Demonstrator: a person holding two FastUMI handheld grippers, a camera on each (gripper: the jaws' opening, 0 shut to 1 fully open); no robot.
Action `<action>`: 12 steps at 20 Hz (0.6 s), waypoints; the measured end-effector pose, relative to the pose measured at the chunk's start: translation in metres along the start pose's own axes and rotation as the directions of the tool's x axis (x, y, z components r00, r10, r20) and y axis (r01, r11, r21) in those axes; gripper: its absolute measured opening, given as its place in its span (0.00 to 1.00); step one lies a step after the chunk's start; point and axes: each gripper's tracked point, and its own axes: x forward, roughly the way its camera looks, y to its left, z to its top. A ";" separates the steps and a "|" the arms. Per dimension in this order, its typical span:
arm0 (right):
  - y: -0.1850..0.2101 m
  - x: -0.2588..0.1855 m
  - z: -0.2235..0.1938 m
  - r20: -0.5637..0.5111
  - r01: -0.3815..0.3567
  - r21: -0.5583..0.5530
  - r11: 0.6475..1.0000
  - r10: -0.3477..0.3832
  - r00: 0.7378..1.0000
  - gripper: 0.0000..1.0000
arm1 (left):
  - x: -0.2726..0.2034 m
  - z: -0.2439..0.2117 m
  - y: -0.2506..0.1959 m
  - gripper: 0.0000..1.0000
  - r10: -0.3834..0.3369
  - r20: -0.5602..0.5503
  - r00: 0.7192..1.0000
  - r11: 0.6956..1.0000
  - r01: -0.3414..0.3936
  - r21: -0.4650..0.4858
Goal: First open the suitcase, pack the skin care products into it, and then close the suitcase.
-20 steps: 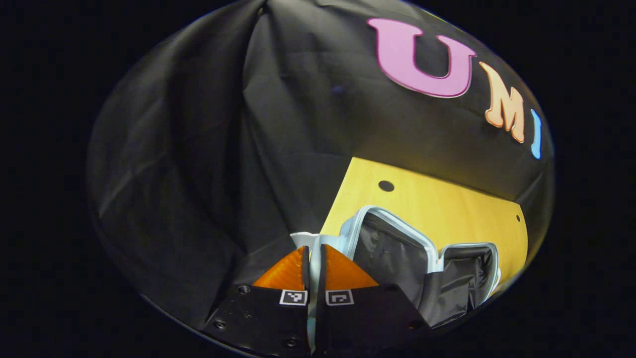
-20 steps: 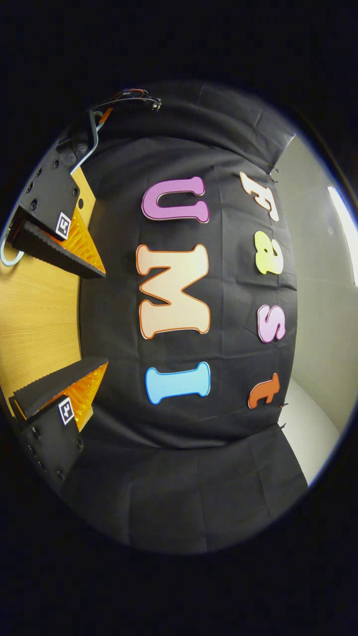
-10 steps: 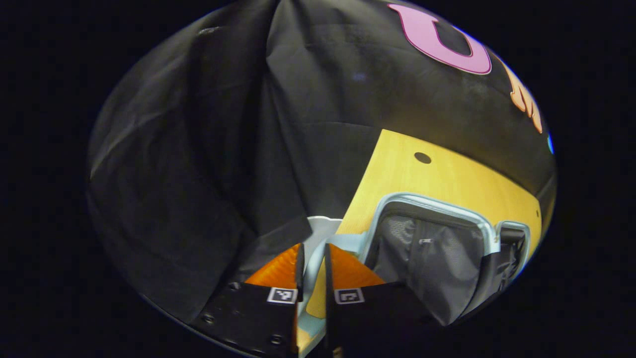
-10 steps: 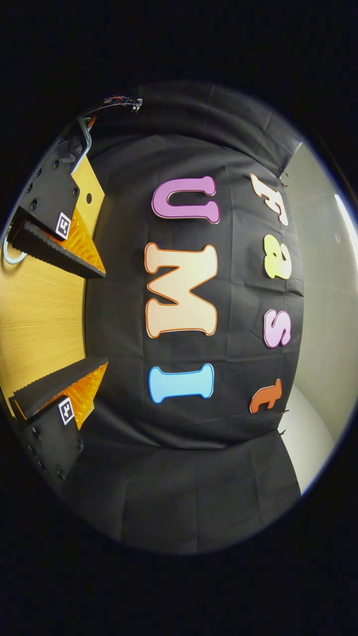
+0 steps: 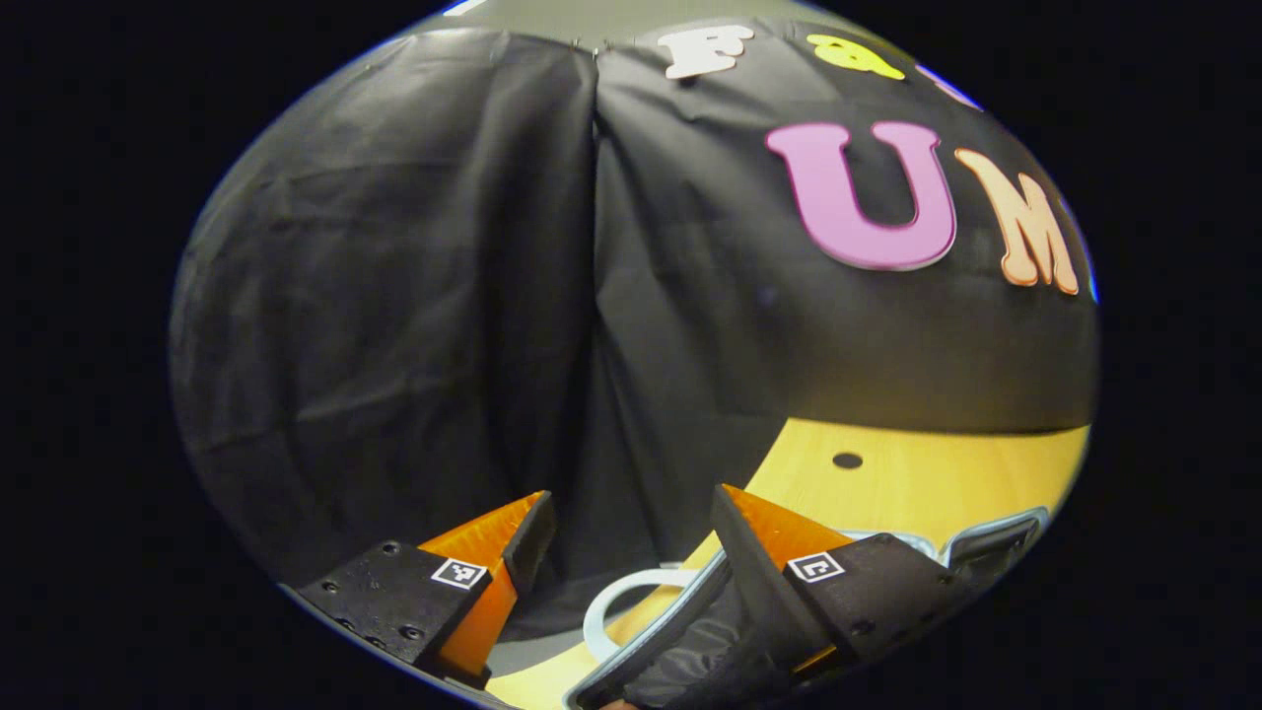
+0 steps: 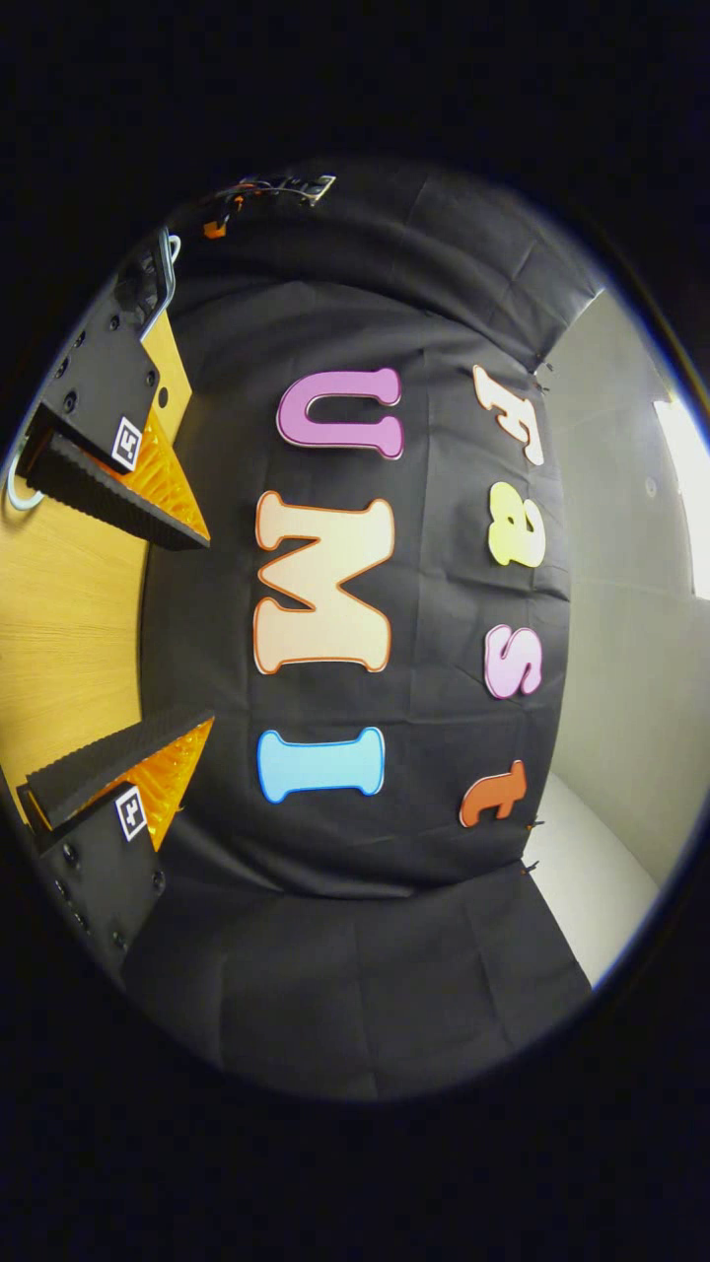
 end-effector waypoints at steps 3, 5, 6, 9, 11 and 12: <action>-0.015 -0.009 0.010 0.041 0.001 0.003 1.000 -0.001 0.999 0.97 | -0.043 0.044 -0.029 1.00 -0.053 0.069 0.996 0.998 0.055 -0.035; -0.027 -0.015 0.014 0.057 0.007 0.018 1.000 -0.008 0.998 0.99 | -0.076 0.066 -0.055 0.95 -0.096 0.116 0.989 0.993 0.103 -0.059; -0.032 -0.017 0.014 0.061 0.010 0.024 1.000 -0.012 0.998 0.99 | -0.090 0.076 -0.070 0.99 -0.121 0.138 0.983 0.990 0.130 -0.062; -0.049 -0.026 0.013 0.065 0.018 0.040 0.999 -0.021 0.998 0.99 | -0.129 0.095 -0.115 0.99 -0.194 0.199 0.961 0.979 0.203 -0.028; -0.059 -0.032 0.010 0.061 0.021 0.053 0.998 -0.025 0.998 0.99 | -0.154 0.106 -0.150 0.95 -0.251 0.225 0.942 0.966 0.260 -0.012; -0.062 -0.035 0.007 0.059 0.021 0.062 0.998 -0.025 0.998 0.99 | -0.167 0.110 -0.167 0.95 -0.280 0.236 0.931 0.957 0.289 -0.008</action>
